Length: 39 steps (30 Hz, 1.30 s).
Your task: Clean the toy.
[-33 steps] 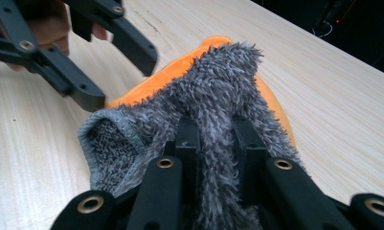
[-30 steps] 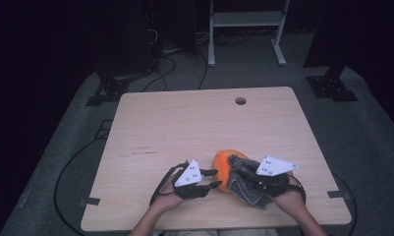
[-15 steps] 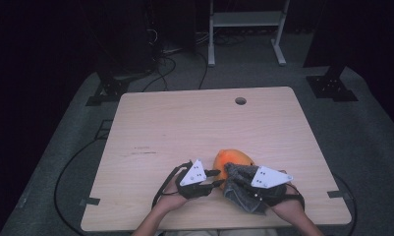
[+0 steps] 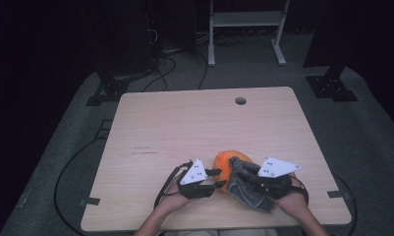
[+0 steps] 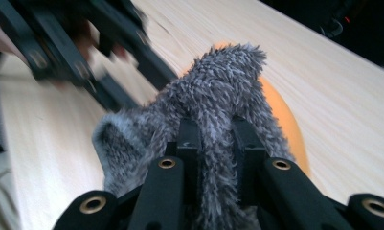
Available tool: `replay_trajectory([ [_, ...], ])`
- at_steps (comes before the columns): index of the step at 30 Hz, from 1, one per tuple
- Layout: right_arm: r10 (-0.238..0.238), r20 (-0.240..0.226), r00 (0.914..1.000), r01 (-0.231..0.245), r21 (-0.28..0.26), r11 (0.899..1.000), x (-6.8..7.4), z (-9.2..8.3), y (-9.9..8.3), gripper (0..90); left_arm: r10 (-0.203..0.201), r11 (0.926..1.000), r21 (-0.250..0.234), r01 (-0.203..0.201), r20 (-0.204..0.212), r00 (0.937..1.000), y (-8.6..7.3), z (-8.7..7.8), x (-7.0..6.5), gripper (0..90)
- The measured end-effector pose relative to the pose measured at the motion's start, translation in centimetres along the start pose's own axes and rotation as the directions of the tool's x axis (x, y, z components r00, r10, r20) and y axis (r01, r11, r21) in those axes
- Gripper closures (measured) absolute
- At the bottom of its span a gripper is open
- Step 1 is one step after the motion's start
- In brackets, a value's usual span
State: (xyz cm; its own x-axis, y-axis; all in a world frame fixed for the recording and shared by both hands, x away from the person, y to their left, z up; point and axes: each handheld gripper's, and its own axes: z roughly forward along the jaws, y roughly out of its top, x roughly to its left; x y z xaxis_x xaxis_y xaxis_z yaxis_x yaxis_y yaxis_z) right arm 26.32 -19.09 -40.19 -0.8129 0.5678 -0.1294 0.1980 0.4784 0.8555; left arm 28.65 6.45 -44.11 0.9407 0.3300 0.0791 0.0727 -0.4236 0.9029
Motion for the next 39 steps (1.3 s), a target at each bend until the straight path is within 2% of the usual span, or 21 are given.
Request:
replay_trajectory([
  [2,-0.041,-0.008,0.9991,0.041,0.024,0.999,0.6,0.7,0.7,76.2,0.013,0.9999,0.011,-0.013,-0.002,0.9999,0.0,0.1,-0.2,59.5],
  [4,-0.045,-0.018,0.9988,0.045,0.035,0.998,0.3,1.2,0.7,76.2,0.015,0.9996,0.025,-0.015,-0.01,0.9998,-0.3,-0.1,-0.2,59.5],
  [9,0.021,0.0,0.9998,-0.021,0.032,0.999,-1.4,0.8,0.0,76.1,0.02,0.9992,0.034,-0.02,-0.005,0.9998,-0.4,-0.1,-0.1,59.6],
  [11,0.049,0.008,0.9988,-0.049,0.039,0.998,-2.1,0.5,-0.7,76.2,0.015,0.9996,0.024,-0.015,-0.002,0.9999,-0.2,-0.2,0.0,54.8],
  [12,0.068,0.008,0.9977,-0.068,0.039,0.997,-2.3,0.4,-1.1,76.2,-0.009,0.9999,-0.011,0.008,-0.033,0.9994,0.1,-0.6,-0.1,48.7],
  [13,0.068,0.008,0.9977,-0.068,0.039,0.997,-2.3,0.4,-1.1,76.2,-0.009,0.9999,-0.011,0.008,-0.033,0.9994,0.1,-0.6,-0.1,41.3],
  [14,0.07,0.011,0.9975,-0.07,0.042,0.997,-2.2,0.3,-1.2,76.3,-0.03,0.9994,-0.022,0.028,-0.071,0.997,0.4,-0.7,-0.1,41.3],
  [16,0.044,-0.011,0.999,-0.044,0.044,0.998,-1.2,0.4,-1.2,76.3,-0.075,0.9961,-0.052,0.071,-0.094,0.9927,0.5,-0.7,0.1,39.1],
  [18,0.026,-0.028,0.9993,-0.025,0.047,0.999,-0.5,0.5,-1.1,76.2,-0.083,0.9963,-0.032,0.079,-0.128,0.9884,0.3,-0.4,0.3,39.1],
  [21,-0.004,-0.046,0.9989,0.007,0.058,0.998,-0.2,0.5,-1.0,76.2,-0.088,0.9961,-0.019,0.086,-0.135,0.9869,0.0,-0.2,0.3,42.0],
  [24,0.02,-0.047,0.9987,-0.017,0.056,0.998,-0.9,0.4,-1.1,76.2,-0.072,0.9973,0.004,0.073,-0.143,0.9871,-0.2,-0.3,0.3,43.6],
  [26,0.061,-0.002,0.9981,-0.061,0.065,0.996,-2.2,0.1,-1.6,76.1,-0.074,0.9968,0.018,0.077,-0.139,0.9875,-0.4,-0.3,0.5,44.6],
  [29,0.084,0.015,0.9964,-0.085,0.069,0.994,-2.7,0.0,-1.9,76.1,-0.089,0.9957,0.014,0.091,-0.13,0.9875,-0.5,-0.5,0.7,43.5],
  [31,0.092,0.005,0.9958,-0.092,0.069,0.993,-2.7,0.1,-2.0,76.2,-0.113,0.9936,-0.008,0.113,-0.119,0.9865,-0.3,-0.8,0.9,40.7],
  [32,0.071,0.0,0.9975,-0.071,0.079,0.994,-2.1,0.3,-1.9,76.1,-0.16,0.987,-0.035,0.157,-0.131,0.9785,0.0,-1.1,1.2,27.7],
  [33,0.071,0.0,0.9975,-0.071,0.079,0.994,-2.1,0.3,-1.9,76.1,-0.16,0.987,-0.035,0.157,-0.131,0.9785,0.0,-1.1,1.2,23.4],
  [34,0.058,-0.033,0.9978,-0.055,0.078,0.995,-1.5,0.3,-1.7,76.1,-0.219,0.9749,-0.065,0.213,-0.117,0.9685,0.2,-1.2,1.6,21.0],
  [35,0.058,-0.033,0.9978,-0.055,0.078,0.995,-1.5,0.3,-1.7,76.1,-0.219,0.9749,-0.065,0.213,-0.117,0.9685,0.2,-1.2,1.6,19.6],
  [36,0.033,-0.054,0.998,-0.028,0.084,0.996,-0.6,0.1,-1.7,76.0,-0.244,0.9692,-0.064,0.238,-0.116,0.9628,0.3,-1.0,1.7,18.6],
  [38,0.015,-0.076,0.997,-0.009,0.086,0.996,-0.1,0.0,-1.7,75.9,-0.25,0.9681,-0.049,0.246,-0.108,0.9623,0.3,-0.7,1.7,19.4],
  [39,0.009,-0.086,0.9962,-0.001,0.09,0.996,-0.1,-0.1,-1.7,75.9,-0.247,0.9691,-0.025,0.246,-0.106,0.9632,0.2,-0.4,1.6,24.6],
])
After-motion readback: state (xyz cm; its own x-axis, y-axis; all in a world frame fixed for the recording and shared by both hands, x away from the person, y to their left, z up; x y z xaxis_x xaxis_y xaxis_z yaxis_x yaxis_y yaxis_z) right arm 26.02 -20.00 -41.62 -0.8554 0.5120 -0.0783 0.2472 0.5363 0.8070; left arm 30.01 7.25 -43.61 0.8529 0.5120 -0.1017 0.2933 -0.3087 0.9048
